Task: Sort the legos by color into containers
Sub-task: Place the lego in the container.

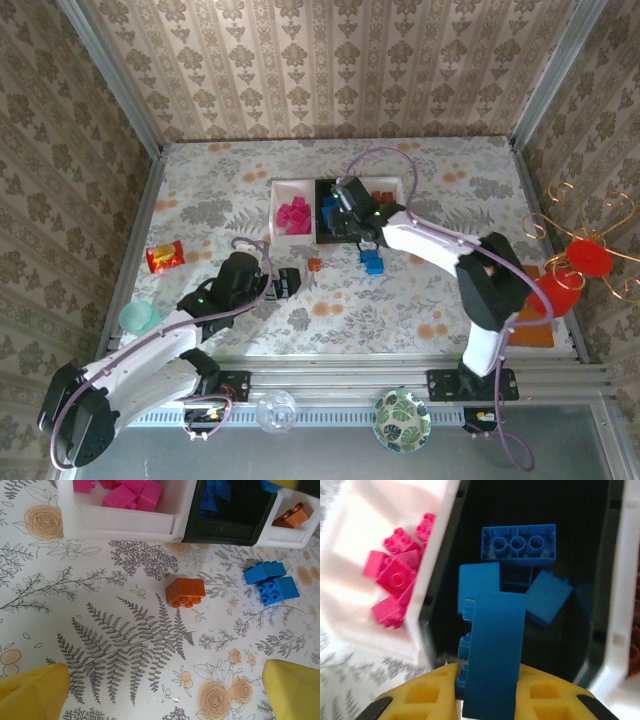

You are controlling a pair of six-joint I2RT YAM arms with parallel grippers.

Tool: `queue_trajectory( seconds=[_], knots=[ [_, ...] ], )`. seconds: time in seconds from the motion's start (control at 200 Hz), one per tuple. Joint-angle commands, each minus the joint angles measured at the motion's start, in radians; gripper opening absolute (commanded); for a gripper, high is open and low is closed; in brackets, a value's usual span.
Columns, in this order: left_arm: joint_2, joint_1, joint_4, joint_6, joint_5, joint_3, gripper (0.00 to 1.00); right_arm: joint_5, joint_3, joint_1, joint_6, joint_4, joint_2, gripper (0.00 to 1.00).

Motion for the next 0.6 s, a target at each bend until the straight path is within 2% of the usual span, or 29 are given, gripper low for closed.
queue_trajectory(
  seconds=[0.0,0.12,0.245,0.325,0.435,0.595],
  knots=[
    [-0.025,0.011,-0.036,-0.011,0.006,-0.004,1.0,0.093,0.125,-0.014,-0.03,-0.082,0.084,0.26],
    [-0.039,0.013,-0.046,-0.009,0.007,-0.006,1.0,0.143,0.237,-0.023,-0.027,-0.129,0.163,0.29],
    [-0.042,0.014,-0.048,-0.008,0.006,-0.009,1.0,0.156,0.304,-0.033,-0.022,-0.15,0.201,0.49],
    [-0.041,0.015,-0.048,-0.009,0.006,-0.01,1.0,0.157,0.307,-0.031,-0.021,-0.145,0.179,0.57],
    [-0.047,0.015,-0.047,-0.011,0.007,-0.012,1.0,0.153,0.229,-0.019,-0.02,-0.111,0.09,0.68],
    [-0.051,0.02,-0.039,-0.008,0.012,-0.013,1.0,0.152,-0.002,0.021,-0.005,-0.043,-0.093,0.77]
  ],
)
